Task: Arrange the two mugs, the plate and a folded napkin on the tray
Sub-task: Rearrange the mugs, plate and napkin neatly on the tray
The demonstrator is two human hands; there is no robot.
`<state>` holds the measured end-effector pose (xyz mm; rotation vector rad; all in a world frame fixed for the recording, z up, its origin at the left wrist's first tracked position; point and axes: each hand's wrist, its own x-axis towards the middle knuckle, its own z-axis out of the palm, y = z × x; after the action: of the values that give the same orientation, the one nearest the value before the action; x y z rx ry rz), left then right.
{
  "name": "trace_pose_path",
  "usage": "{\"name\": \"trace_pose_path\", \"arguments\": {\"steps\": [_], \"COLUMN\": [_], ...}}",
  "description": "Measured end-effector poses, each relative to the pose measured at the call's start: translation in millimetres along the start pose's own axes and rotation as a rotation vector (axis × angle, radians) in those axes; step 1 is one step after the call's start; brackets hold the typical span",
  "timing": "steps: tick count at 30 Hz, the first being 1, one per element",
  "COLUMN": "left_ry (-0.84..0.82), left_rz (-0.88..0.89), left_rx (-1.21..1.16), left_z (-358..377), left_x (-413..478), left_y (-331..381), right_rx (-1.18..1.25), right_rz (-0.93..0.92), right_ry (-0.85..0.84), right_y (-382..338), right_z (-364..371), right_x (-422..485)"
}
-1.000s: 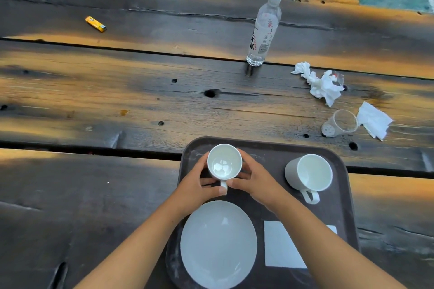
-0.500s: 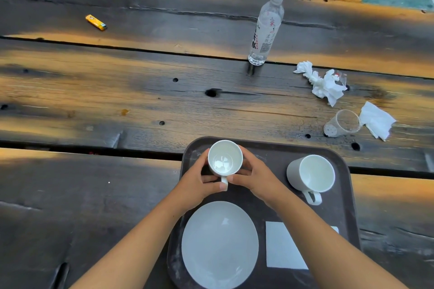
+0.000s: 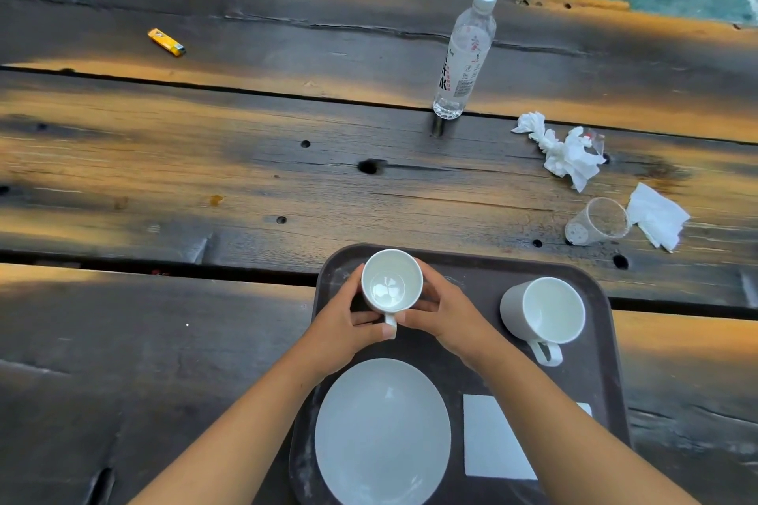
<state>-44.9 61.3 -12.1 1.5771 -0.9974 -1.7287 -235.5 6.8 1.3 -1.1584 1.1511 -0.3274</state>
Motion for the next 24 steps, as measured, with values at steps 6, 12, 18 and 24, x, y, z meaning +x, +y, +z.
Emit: {"name": "trace_pose_path", "arguments": {"steps": [6, 12, 18, 24], "left_ry": [-0.016, -0.014, 0.019, 0.279], "left_rz": [-0.004, -0.005, -0.021, -0.032], "left_rx": [0.005, -0.001, 0.035, 0.166], "left_z": [-1.5, -1.2, 1.3, 3.3], "left_x": [-0.1, -1.8, -7.3, -31.0], "left_y": [2.3, 3.7, 4.0, 12.8], "right_rx": [-0.006, 0.028, -0.020, -0.096], "right_rz": [-0.003, -0.006, 0.048, 0.083], "right_ry": [0.010, 0.010, 0.035, 0.105], "right_y": [-0.7, 1.1, -1.4, -4.2], "right_z": [1.2, 2.8, 3.5, -8.5], "right_x": [1.5, 1.3, -3.2, -32.9]}}
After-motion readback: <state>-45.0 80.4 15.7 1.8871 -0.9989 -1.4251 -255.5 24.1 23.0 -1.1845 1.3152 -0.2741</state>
